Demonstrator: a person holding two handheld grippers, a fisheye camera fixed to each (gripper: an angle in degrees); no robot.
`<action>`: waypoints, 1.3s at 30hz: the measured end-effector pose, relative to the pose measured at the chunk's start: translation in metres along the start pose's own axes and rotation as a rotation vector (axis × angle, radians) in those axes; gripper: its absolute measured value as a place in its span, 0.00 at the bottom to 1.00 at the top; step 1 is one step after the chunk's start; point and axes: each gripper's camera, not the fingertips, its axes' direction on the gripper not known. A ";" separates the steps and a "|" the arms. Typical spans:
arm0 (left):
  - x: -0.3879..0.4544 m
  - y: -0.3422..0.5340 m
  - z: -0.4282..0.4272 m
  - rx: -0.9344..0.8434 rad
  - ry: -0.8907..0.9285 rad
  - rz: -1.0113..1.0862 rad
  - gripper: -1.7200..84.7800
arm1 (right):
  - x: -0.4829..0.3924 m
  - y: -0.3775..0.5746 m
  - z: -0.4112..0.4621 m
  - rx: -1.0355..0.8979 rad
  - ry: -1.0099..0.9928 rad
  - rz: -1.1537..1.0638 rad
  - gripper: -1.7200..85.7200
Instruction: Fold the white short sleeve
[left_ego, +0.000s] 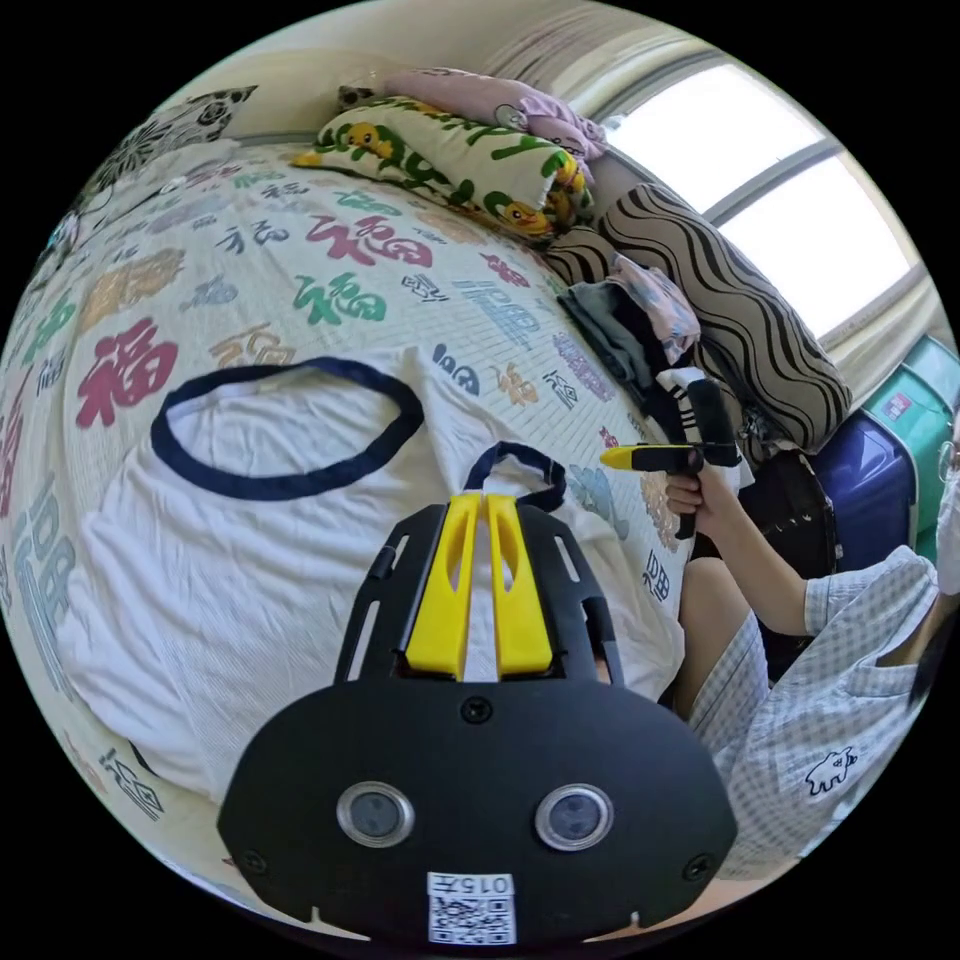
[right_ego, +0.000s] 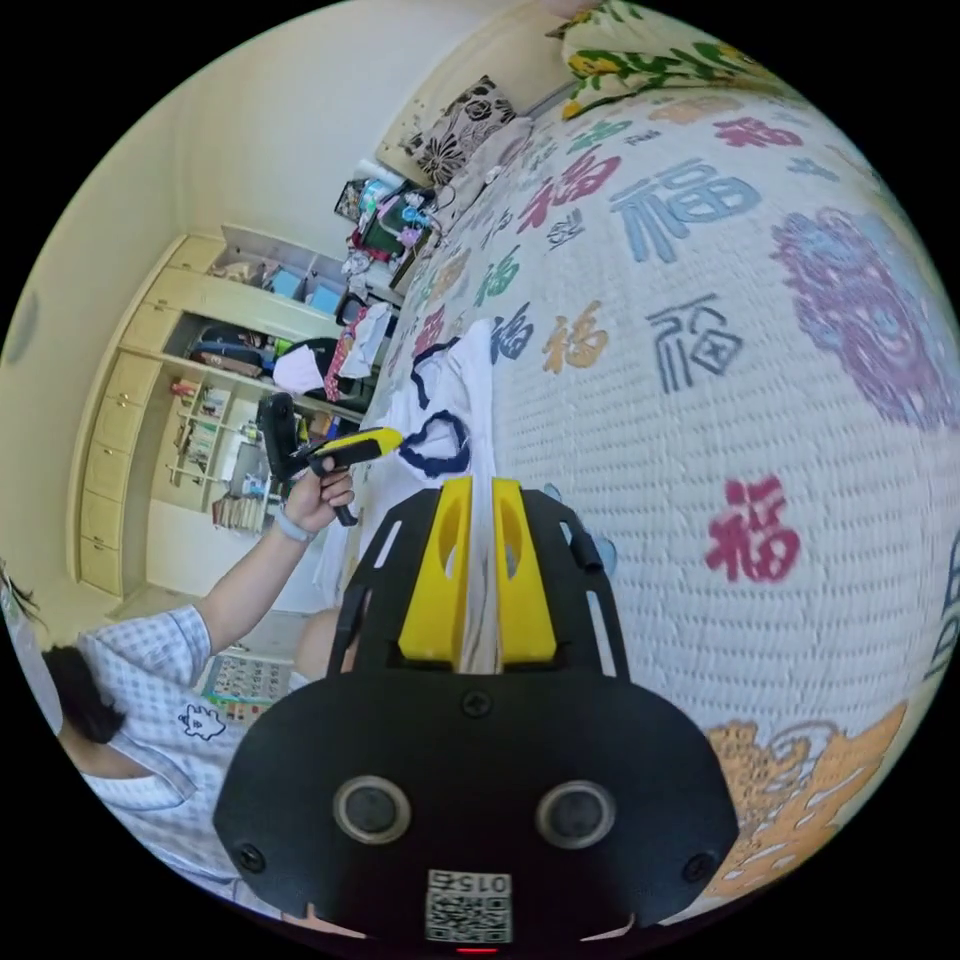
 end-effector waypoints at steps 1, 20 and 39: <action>-0.003 0.002 0.000 0.006 0.007 -0.007 0.02 | -0.005 -0.005 0.005 -0.015 0.013 -0.015 0.08; -0.023 -0.087 0.011 0.154 0.127 0.049 0.02 | -0.045 -0.052 0.020 -0.067 0.375 -0.071 0.01; -0.055 -0.024 -0.028 0.161 0.122 0.045 0.03 | -0.118 -0.037 0.103 -0.167 0.257 -0.279 0.02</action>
